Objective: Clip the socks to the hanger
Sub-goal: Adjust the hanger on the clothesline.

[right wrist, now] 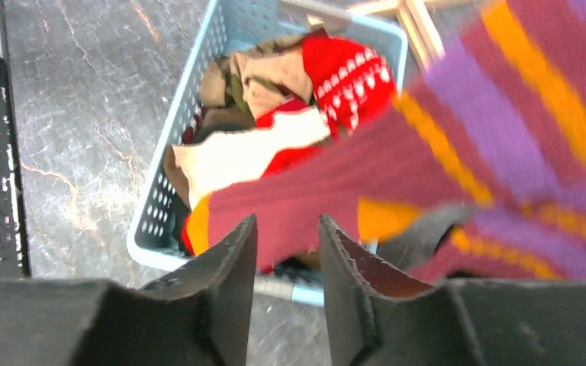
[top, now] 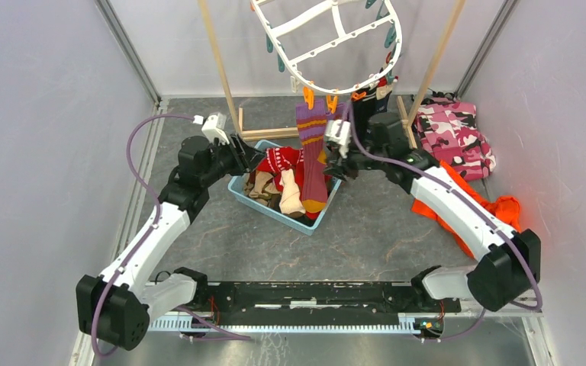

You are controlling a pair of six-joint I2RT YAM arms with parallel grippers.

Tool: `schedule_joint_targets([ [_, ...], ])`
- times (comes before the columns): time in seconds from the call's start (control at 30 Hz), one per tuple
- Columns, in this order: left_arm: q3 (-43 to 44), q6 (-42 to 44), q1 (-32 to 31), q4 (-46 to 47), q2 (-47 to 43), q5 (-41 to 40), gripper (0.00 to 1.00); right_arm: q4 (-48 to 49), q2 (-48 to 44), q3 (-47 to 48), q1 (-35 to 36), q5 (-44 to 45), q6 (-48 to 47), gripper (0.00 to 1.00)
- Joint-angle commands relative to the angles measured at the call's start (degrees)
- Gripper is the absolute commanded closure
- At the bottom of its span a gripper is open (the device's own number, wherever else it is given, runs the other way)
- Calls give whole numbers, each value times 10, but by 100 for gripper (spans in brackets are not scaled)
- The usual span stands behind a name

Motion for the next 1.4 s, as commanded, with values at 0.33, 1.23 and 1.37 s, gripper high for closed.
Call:
schedule_joint_targets([
  [0.33, -21, -5, 4, -71, -168, -88, 47, 125, 171, 154, 268, 464, 35, 67],
  [1.23, -47, -16, 4, -83, -226, -85, 47, 158, 117, 49, 48, 566, -9, 66],
  [1.37, -50, -19, 4, -76, -222, -80, 47, 167, 124, 55, 6, 551, -10, 66],
])
